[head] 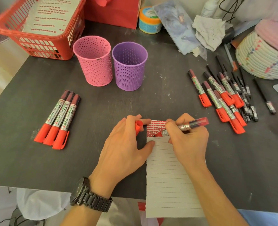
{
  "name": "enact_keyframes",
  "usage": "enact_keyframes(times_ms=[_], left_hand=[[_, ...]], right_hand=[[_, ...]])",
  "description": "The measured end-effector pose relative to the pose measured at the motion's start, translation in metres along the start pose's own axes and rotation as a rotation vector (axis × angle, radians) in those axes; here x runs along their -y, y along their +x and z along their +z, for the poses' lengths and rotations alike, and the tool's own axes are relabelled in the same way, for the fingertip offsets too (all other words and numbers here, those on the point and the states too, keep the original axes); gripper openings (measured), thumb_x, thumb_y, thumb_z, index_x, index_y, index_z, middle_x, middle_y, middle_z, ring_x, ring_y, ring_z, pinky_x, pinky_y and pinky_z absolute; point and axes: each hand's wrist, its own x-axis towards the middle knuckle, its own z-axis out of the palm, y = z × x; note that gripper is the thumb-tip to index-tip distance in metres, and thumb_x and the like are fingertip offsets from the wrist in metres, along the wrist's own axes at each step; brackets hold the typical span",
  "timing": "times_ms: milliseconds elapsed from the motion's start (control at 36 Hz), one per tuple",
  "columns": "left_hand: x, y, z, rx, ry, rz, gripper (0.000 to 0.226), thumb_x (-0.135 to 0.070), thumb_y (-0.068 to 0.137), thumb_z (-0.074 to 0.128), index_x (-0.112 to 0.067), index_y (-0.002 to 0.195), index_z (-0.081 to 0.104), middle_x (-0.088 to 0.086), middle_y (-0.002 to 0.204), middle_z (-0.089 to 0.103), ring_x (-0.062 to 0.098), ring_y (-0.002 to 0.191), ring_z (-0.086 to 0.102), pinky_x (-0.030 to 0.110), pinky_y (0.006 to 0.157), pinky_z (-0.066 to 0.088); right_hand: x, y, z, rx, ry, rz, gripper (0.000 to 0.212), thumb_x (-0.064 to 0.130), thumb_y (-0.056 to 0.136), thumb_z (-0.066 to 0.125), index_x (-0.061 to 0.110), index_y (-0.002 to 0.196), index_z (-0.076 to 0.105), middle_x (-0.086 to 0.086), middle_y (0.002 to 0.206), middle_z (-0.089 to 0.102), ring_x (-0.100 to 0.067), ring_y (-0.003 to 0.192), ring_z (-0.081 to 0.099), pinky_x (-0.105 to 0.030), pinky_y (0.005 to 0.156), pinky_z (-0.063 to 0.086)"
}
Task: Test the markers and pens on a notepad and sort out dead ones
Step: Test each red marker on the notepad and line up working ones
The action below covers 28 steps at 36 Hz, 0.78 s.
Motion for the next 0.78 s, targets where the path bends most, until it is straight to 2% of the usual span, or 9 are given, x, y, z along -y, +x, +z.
enact_keyframes(times_ms=[111, 389, 556, 639, 778], left_hand=[[-0.0002, -0.0003, 0.0, 0.003, 0.001, -0.006, 0.057, -0.061, 0.077, 0.068, -0.047, 0.121, 0.035, -0.019, 0.148, 0.046, 0.008, 0.132, 0.048, 0.026, 0.101, 0.038], [-0.0007, -0.0002, 0.0007, -0.007, 0.005, 0.0, 0.056, -0.058, 0.078, 0.07, -0.048, 0.121, 0.035, -0.019, 0.147, 0.047, 0.008, 0.131, 0.049, 0.025, 0.099, 0.038], [-0.0027, -0.0005, -0.0014, -0.013, -0.001, 0.022, 0.057, -0.057, 0.078, 0.071, -0.058, 0.107, 0.022, -0.018, 0.147, 0.047, 0.007, 0.133, 0.047, 0.028, 0.102, 0.039], [-0.0029, -0.0003, -0.0026, -0.021, -0.004, 0.046, 0.053, -0.056, 0.078, 0.067, -0.056, 0.103, 0.02, -0.019, 0.145, 0.05, 0.004, 0.135, 0.044, 0.03, 0.104, 0.042], [-0.0028, -0.0006, -0.0031, -0.02, -0.011, 0.056, 0.051, -0.056, 0.078, 0.065, -0.055, 0.101, 0.019, -0.02, 0.143, 0.051, 0.003, 0.135, 0.043, 0.027, 0.102, 0.041]], right_hand=[[0.0005, -0.0003, 0.0004, 0.001, 0.003, 0.002, 0.034, 0.009, 0.089, 0.069, 0.013, 0.059, 0.055, -0.002, 0.05, 0.057, -0.016, 0.047, 0.056, -0.025, 0.047, 0.047], [-0.0008, 0.0, -0.0002, -0.004, 0.001, 0.013, 0.033, 0.009, 0.089, 0.069, 0.012, 0.059, 0.054, -0.001, 0.05, 0.058, -0.02, 0.049, 0.057, -0.024, 0.048, 0.047], [-0.0008, -0.0001, 0.0002, -0.009, -0.004, 0.031, 0.033, 0.011, 0.089, 0.069, 0.011, 0.059, 0.055, -0.004, 0.051, 0.058, -0.026, 0.052, 0.058, -0.032, 0.05, 0.048], [0.0004, -0.0002, 0.0005, -0.015, 0.002, 0.023, 0.034, 0.01, 0.088, 0.069, 0.012, 0.059, 0.053, -0.006, 0.05, 0.056, -0.029, 0.05, 0.056, -0.037, 0.05, 0.047], [0.0003, -0.0004, 0.0003, -0.018, 0.007, 0.011, 0.033, 0.009, 0.088, 0.069, 0.011, 0.059, 0.053, -0.006, 0.05, 0.057, -0.029, 0.05, 0.056, -0.037, 0.049, 0.047]])
